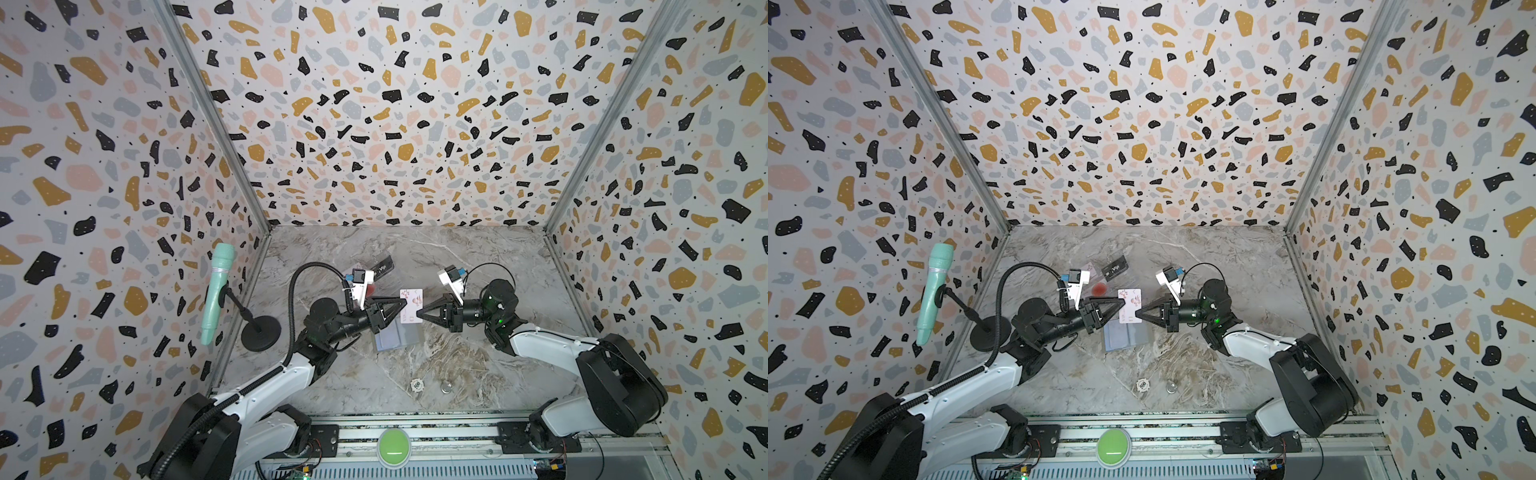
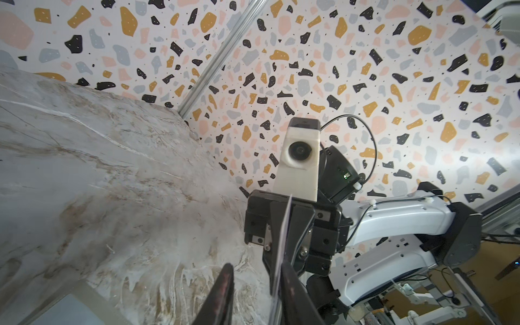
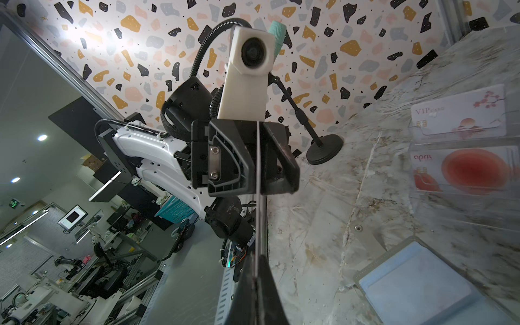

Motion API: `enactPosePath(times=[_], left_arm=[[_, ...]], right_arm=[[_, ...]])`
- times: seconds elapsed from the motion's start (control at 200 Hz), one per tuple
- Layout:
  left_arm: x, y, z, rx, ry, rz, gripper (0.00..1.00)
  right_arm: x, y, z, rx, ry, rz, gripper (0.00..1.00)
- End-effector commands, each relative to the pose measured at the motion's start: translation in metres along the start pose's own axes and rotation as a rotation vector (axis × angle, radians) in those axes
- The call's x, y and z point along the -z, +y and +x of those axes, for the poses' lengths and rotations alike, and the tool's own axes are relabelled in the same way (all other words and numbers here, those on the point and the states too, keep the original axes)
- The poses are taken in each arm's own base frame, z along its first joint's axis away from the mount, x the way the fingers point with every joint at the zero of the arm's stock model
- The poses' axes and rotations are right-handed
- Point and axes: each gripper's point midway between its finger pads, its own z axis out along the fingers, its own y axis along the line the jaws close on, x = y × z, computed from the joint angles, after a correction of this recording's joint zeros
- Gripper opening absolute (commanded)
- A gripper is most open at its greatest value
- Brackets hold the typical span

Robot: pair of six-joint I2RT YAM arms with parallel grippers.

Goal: Take the credit cards out of the card holder
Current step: Place the credit card in the storage box.

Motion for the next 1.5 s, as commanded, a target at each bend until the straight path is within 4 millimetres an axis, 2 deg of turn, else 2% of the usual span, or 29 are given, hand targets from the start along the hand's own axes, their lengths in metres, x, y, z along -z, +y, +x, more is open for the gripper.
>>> enactPosePath(times=[0.0,0.09,0.25,0.43,0.636,0.861,0.901,1.061,1.116,1.201,1.281,1.351,1.376,1.442,1.497], left_arm=[[0.003,-0.021,-0.01,-0.03,-0.028,0.089,0.24],[0.004,-0.026,-0.011,-0.022,-0.035,0.113,0.17],[0.005,-0.033,-0.012,0.02,-0.041,0.163,0.13],[0.005,-0.029,-0.005,0.032,-0.017,0.153,0.11],[0.004,-0.016,0.005,0.03,0.017,0.101,0.1],[0.003,-0.013,0.006,0.033,0.023,0.083,0.0],[0.004,-0.013,0.005,0.031,0.017,0.08,0.0],[0.004,0.005,0.007,-0.012,0.039,-0.032,0.0],[0.004,0.012,0.006,-0.036,0.071,-0.082,0.0],[0.008,0.025,-0.004,-0.087,0.124,-0.175,0.0],[0.018,0.048,-0.01,-0.144,0.217,-0.321,0.0],[0.025,0.061,-0.023,-0.22,0.291,-0.406,0.0],[0.027,0.062,-0.027,-0.252,0.323,-0.421,0.0],[0.03,0.069,-0.039,-0.331,0.374,-0.476,0.0],[0.035,0.085,-0.05,-0.391,0.404,-0.576,0.0]], right_arm=[[-0.002,0.01,-0.012,0.048,-0.014,-0.037,0.03],[-0.003,0.009,-0.012,0.045,-0.018,-0.042,0.03],[-0.003,0.01,-0.014,0.038,-0.034,-0.064,0.03],[-0.005,0.008,-0.017,0.029,-0.046,-0.075,0.03],[-0.009,0.004,-0.019,0.023,-0.042,-0.072,0.03],[-0.01,0.003,-0.02,0.024,-0.045,-0.068,0.03],[-0.01,0.0,-0.019,0.018,-0.043,-0.059,0.07],[-0.008,-0.01,-0.016,0.017,-0.005,0.015,0.43],[-0.005,-0.016,-0.017,0.04,0.01,0.074,0.52],[0.001,-0.029,-0.013,0.059,0.052,0.206,0.58],[0.011,-0.036,-0.011,0.078,0.076,0.309,0.66],[0.019,-0.039,-0.009,0.088,0.085,0.381,0.71],[0.022,-0.041,-0.008,0.088,0.087,0.404,0.76],[0.03,-0.048,-0.006,0.081,0.083,0.476,0.78],[0.039,-0.059,-0.005,0.072,0.075,0.557,0.78]])
